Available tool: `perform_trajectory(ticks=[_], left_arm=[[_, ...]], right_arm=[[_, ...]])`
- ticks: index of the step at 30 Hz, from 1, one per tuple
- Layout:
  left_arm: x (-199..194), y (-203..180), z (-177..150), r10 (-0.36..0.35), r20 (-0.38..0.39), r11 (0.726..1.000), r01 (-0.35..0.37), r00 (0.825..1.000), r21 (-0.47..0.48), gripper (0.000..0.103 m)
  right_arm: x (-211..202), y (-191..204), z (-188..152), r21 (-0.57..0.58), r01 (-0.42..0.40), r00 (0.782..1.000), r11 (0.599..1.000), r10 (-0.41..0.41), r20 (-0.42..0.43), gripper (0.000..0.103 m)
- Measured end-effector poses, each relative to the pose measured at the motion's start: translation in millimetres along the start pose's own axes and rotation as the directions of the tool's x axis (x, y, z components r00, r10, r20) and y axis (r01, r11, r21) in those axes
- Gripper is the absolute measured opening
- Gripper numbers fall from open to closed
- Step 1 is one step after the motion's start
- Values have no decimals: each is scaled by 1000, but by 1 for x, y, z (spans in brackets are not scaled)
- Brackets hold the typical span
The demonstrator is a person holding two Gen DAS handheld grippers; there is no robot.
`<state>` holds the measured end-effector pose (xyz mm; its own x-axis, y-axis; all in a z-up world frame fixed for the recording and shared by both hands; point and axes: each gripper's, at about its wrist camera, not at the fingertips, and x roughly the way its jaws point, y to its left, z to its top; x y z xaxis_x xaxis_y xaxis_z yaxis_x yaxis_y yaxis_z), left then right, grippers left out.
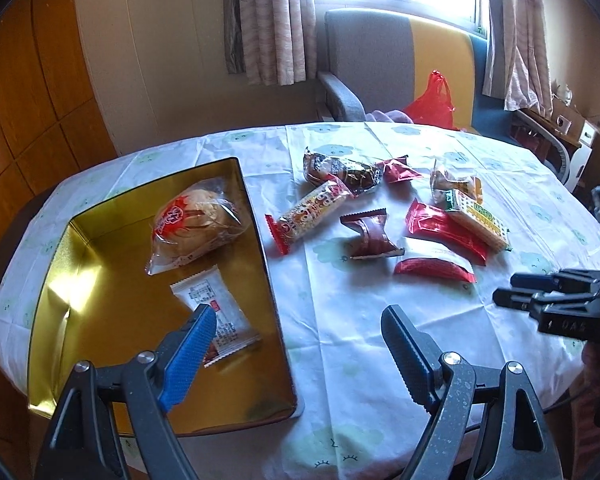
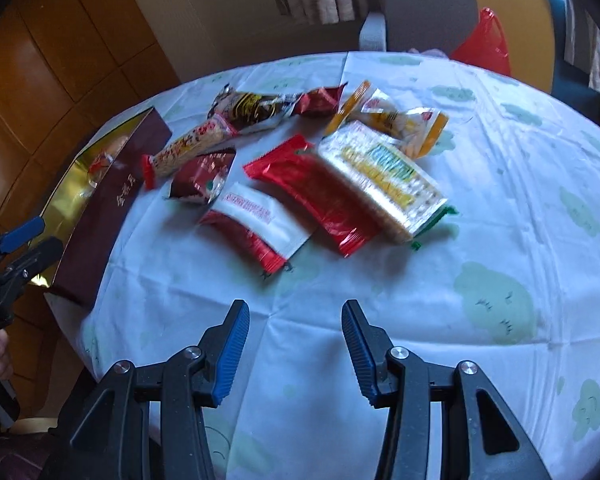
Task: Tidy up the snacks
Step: 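Move both tools back from the tin toward the snack pile, then grasp the brown-red wrapped candy with the left tool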
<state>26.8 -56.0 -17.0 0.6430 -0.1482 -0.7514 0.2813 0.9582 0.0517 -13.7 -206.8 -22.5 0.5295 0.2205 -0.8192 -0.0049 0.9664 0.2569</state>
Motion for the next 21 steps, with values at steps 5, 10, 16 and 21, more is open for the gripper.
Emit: perform_trajectory(ticks=[5, 10, 16, 21], left_arm=[[0, -6, 1, -11, -8, 1000, 11, 1000, 10, 85], [0, -10, -1, -30, -17, 999, 30, 999, 14, 85], [3, -13, 2, -77, -32, 997, 77, 997, -2, 82], [11, -21, 5, -130, -63, 992, 129, 990, -7, 78]], right_arm=[[-19, -16, 11, 12, 65, 994, 998, -66, 81, 49], [-14, -28, 26, -37, 138, 986, 990, -133, 101, 56], [-11, -29, 38, -26, 117, 987, 993, -113, 116, 56], [-19, -37, 31, 18, 117, 985, 993, -118, 129, 56]])
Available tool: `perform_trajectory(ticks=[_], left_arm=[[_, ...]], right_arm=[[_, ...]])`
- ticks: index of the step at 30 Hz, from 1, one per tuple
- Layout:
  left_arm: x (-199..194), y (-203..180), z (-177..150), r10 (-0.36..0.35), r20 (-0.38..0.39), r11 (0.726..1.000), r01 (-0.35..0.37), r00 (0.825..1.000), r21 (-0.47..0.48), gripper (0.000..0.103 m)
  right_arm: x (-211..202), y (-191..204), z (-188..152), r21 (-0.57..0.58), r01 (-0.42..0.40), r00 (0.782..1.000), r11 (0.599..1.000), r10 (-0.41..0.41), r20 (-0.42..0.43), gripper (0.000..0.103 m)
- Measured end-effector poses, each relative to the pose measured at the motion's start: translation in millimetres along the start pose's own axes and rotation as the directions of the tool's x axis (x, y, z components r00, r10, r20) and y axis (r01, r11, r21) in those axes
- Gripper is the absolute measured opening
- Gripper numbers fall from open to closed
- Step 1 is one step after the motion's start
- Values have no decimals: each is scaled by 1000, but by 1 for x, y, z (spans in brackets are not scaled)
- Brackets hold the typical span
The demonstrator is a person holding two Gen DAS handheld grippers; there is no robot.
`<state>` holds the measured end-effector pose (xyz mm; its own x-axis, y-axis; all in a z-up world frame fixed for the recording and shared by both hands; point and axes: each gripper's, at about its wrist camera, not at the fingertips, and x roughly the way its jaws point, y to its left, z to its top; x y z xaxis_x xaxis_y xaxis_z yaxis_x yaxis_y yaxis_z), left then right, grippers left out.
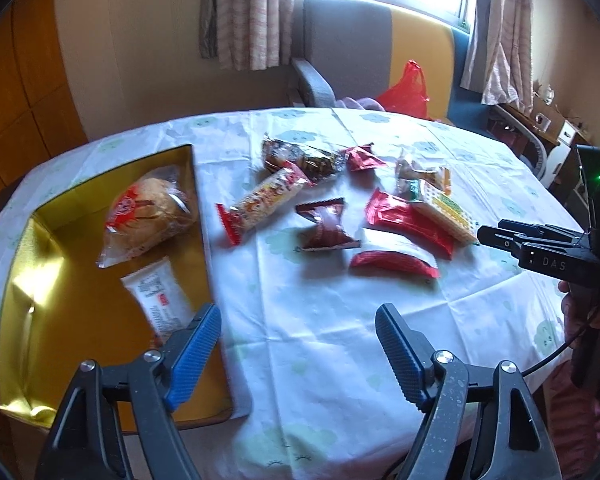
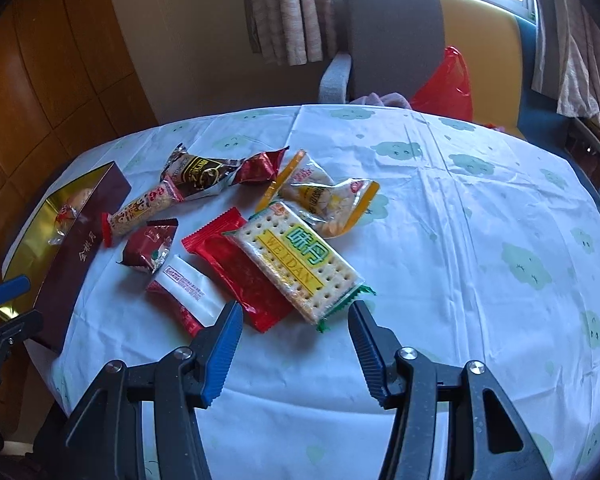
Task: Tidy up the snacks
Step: 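Grasp the brown-red wrapped candy with the left tool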
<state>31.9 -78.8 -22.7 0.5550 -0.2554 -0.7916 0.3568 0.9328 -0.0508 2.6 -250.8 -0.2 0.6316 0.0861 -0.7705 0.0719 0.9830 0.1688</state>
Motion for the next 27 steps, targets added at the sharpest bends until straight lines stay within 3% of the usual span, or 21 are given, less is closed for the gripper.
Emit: perform_trajectory(ticks=[8, 12, 15, 22, 23, 24, 27], left_arm=[[26, -19, 22, -99, -67, 995, 98, 993, -22, 63], [44, -12, 36, -117, -106, 990, 106, 988, -96, 60], [60, -5, 52, -91, -114, 988, 75, 989, -137, 63], [113, -11, 77, -18, -160, 996, 4, 987, -85, 65], [121, -10, 77, -9, -176, 997, -5, 984, -76, 56], [130, -11, 75, -14, -202, 998, 1, 979, -66, 27], [128, -15, 67, -7, -167, 1000, 4, 986, -24, 22]], right_arm=[[-10, -21, -11, 62, 12, 1000, 998, -12, 8, 56], [-11, -24, -17, 74, 9, 1000, 997, -9, 2, 56], [-9, -23, -21, 80, -2, 1000, 997, 2, -5, 56], [-5, -14, -22, 57, -6, 1000, 998, 7, -8, 56], [-5, -14, -22, 54, -8, 1000, 998, 9, -7, 56], [-5, -14, -22, 52, -12, 1000, 999, 12, -7, 56], [-2, -15, -18, 36, -16, 1000, 999, 17, -9, 56]])
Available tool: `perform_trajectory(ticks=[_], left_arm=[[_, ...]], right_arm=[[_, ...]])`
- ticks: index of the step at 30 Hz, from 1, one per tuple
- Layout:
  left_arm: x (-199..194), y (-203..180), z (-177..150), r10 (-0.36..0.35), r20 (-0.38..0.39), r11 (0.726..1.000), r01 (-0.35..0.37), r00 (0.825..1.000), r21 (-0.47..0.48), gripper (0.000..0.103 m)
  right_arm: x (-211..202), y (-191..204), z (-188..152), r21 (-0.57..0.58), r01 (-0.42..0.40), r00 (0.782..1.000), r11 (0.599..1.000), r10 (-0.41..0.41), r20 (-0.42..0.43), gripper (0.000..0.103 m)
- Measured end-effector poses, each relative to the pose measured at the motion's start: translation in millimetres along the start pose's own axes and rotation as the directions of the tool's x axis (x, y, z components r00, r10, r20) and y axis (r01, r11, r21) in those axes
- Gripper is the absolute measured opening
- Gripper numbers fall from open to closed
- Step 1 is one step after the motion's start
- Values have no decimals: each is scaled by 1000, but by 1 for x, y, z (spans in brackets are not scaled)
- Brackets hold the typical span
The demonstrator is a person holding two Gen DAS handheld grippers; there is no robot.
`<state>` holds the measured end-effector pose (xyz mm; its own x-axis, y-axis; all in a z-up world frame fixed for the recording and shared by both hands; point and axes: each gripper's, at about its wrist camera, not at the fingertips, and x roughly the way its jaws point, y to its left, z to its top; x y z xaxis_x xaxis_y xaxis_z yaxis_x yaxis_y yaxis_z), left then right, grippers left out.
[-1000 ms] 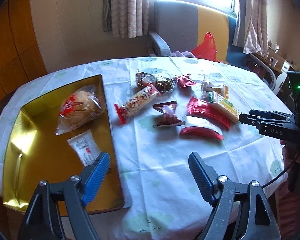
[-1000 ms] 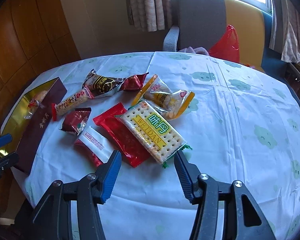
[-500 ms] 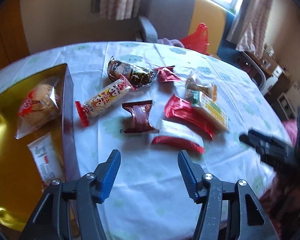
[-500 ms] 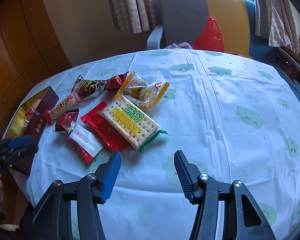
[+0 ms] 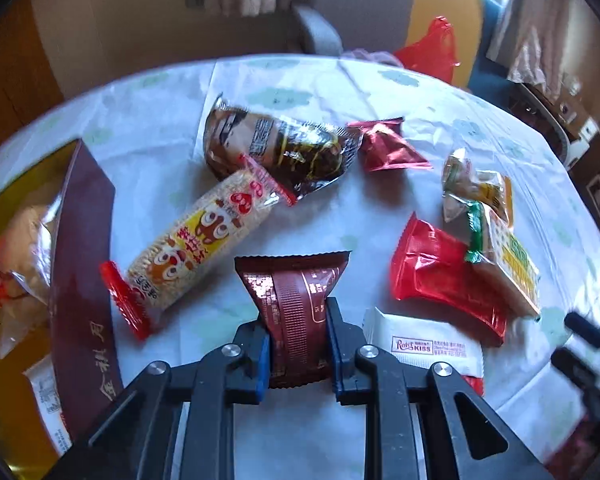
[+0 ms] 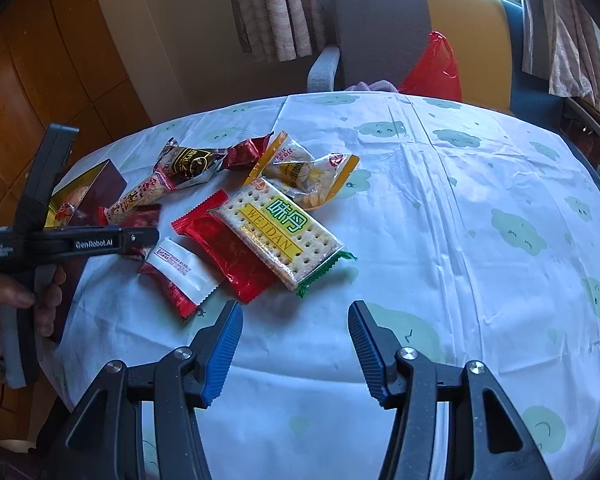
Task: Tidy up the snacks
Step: 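Grasp the brown-red wrapped candy with the left tool, then carry the candy over the gold tin while the right tool grasps the WEIDAN cracker pack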
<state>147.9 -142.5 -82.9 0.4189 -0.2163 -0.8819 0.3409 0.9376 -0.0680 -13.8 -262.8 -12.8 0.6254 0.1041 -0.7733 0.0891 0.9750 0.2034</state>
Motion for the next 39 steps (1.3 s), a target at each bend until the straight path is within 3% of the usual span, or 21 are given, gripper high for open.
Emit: perform_trajectory(ticks=[11, 15, 30, 35, 39], left_arm=[[-61, 6, -36, -60, 102, 997, 55, 993, 45, 22], [-84, 7, -50, -95, 137, 994, 87, 986, 65, 22], [-125, 11, -94, -169, 171, 981, 150, 971, 119, 22], [-133, 13, -102, -174, 171, 980, 153, 970, 126, 22], [-137, 20, -105, -175, 179, 982, 158, 968, 106, 22]], right_arm=[[13, 10, 36, -115, -38, 999, 993, 39, 5, 56], [23, 24, 44, -222, -52, 998, 974, 46, -31, 65], [32, 21, 54, -328, -42, 991, 944, -2, -132, 67], [49, 30, 66, -395, -23, 988, 919, -41, -151, 67], [75, 35, 72, -424, -44, 973, 904, -56, -222, 68]])
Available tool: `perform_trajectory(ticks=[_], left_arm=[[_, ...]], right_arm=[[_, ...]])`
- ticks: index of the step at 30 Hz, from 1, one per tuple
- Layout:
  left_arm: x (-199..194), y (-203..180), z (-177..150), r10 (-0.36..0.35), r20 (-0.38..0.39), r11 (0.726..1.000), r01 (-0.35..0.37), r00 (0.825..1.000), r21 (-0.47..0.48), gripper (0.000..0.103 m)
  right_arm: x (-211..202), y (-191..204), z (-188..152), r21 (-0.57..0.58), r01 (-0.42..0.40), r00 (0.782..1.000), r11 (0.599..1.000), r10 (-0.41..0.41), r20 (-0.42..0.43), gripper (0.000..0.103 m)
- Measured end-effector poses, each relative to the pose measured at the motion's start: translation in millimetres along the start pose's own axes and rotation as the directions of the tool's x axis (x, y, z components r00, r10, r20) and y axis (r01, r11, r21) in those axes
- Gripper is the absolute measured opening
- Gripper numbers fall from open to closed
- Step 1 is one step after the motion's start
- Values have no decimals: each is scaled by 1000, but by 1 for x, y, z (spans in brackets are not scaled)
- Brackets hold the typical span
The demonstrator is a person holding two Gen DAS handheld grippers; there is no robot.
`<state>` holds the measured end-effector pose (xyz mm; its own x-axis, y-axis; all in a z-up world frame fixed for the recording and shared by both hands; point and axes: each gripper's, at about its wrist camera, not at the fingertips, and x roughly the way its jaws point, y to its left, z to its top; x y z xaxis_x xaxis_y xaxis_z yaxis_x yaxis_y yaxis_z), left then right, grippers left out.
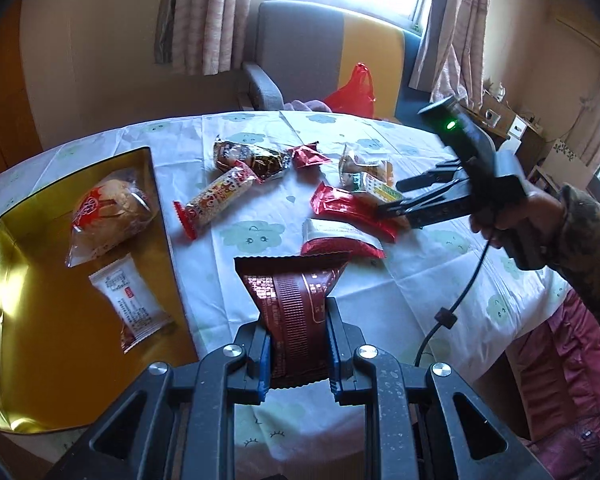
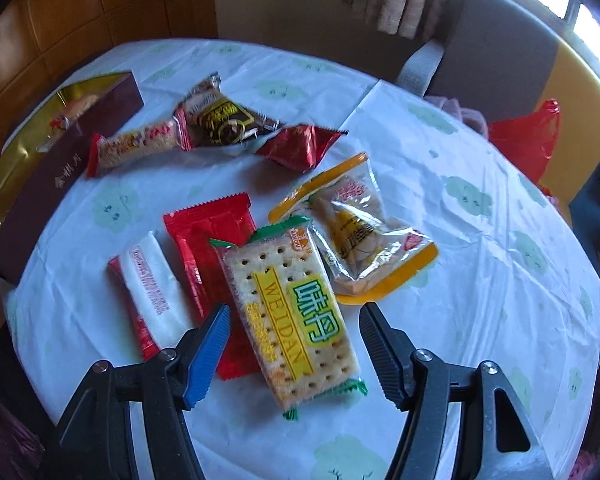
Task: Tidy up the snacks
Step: 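Carry the candy over the gold tin while the right tool grasps the WEIDAN cracker pack, then lower the candy into the tin and open the left tool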
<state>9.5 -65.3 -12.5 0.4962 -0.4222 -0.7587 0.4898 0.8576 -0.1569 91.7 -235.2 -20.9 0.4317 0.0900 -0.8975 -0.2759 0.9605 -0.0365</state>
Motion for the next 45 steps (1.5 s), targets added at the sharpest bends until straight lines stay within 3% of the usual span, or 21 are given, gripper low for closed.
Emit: perform_trajectory(ticks=[2, 4, 5, 9, 13, 17, 22, 30, 37, 45], left_arm=[[-2, 4, 0, 4, 3, 1000, -4, 1000, -16, 22], [-5, 9, 0, 9, 9, 999, -9, 1000, -31, 22], [-6, 12, 0, 11, 14, 999, -11, 1000, -38, 22], [-12, 22, 1, 52, 29, 996, -49, 998, -74, 22], [-21, 36, 1, 143, 49, 985, -137, 989, -108, 22], [-31, 53, 0, 266, 68, 957, -255, 962, -142, 22], [-43, 77, -7, 365, 77, 920, -346, 928, -186, 22], [-55, 101, -23, 438, 56, 876, -413, 897, -248, 22], [-58, 111, -25, 445, 45, 864, -416, 894, -285, 22], [-48, 129, -26, 383, -7, 863, -361, 924, -354, 22]], right_arm=[[7, -3, 2, 17, -17, 1000, 1000, 17, 5, 64], [5, -3, 3, 45, -49, 999, 998, 48, 10, 49], [3, 1, 2, 35, -37, 999, 999, 37, 15, 47], [-7, 24, -13, -6, 38, 999, 999, -38, 16, 47], [-20, 33, -36, 84, 67, 996, 994, -71, 44, 47], [-24, 38, -61, 176, 78, 995, 981, -88, 52, 47], [-26, 34, -86, 306, 37, 993, 951, -69, 95, 47], [-24, 40, -89, 348, 56, 988, 936, -101, 115, 47], [-25, 42, -93, 352, 60, 984, 934, -115, 136, 48], [-26, 44, -96, 347, 68, 978, 935, -131, 161, 48]])
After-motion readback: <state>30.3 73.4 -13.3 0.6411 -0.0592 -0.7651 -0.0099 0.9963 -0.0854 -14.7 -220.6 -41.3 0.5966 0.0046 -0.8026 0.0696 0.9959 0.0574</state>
